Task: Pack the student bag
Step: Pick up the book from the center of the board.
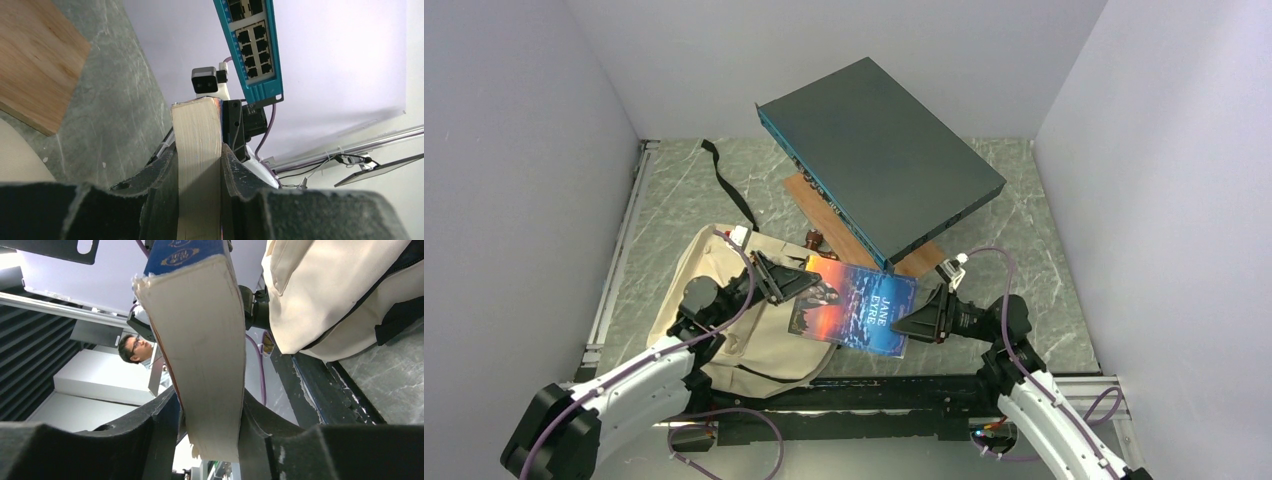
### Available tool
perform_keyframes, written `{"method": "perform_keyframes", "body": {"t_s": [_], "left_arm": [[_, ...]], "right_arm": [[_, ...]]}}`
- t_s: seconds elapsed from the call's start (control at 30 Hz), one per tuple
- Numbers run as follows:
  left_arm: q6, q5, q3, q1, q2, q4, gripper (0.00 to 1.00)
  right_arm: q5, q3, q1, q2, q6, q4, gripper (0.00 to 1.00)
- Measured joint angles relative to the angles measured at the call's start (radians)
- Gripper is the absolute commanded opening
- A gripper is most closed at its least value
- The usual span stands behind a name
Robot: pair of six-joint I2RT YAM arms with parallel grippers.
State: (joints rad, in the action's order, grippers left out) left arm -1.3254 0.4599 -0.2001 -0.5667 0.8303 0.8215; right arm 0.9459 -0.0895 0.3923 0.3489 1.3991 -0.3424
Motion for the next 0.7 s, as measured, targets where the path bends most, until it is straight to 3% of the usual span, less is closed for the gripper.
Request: {"method": "perform_keyframes", "body": {"t_s": [0.07,0.13,0.2,0.3,0.33,0.37,0.53,0.7], "left_arm": [[0.000,-0.010,0.000,-0.001,0.006,0.002,0.00],[-0.001,-0.017,0.000,-0.001,0.019,0.005,0.00],[-0.005,-0.021,0.000,0.000,0.033,0.005,0.01],[0.012,-0.016,-0.017,0.003,0.034,-0.048,0.47],[0.026,-0.013,-0.032,0.004,0.027,-0.089,0.60],[0.050,-0.013,-0.052,0.005,0.017,-0.149,0.66],[0.293,-0.063,-0.203,0.001,-0.077,-0.629,0.73],[0.549,-0.209,-0.413,-0.003,-0.146,-1.067,0.76]], "right_arm": [[0.001,0.001,0.001,0.020,0.000,-0.018,0.25],[0.003,0.003,0.002,0.037,-0.003,-0.035,0.00],[0.002,0.005,0.001,0.053,-0.003,-0.057,0.00],[-0.004,0.005,0.001,0.058,-0.013,-0.037,0.00],[-0.014,0.003,0.002,0.050,-0.031,-0.006,0.00],[-0.026,-0.003,0.003,0.036,-0.058,0.044,0.00],[-0.132,-0.097,0.020,-0.064,-0.220,0.439,0.00],[-0.364,-0.212,0.018,-0.138,-0.331,0.854,0.00]]}}
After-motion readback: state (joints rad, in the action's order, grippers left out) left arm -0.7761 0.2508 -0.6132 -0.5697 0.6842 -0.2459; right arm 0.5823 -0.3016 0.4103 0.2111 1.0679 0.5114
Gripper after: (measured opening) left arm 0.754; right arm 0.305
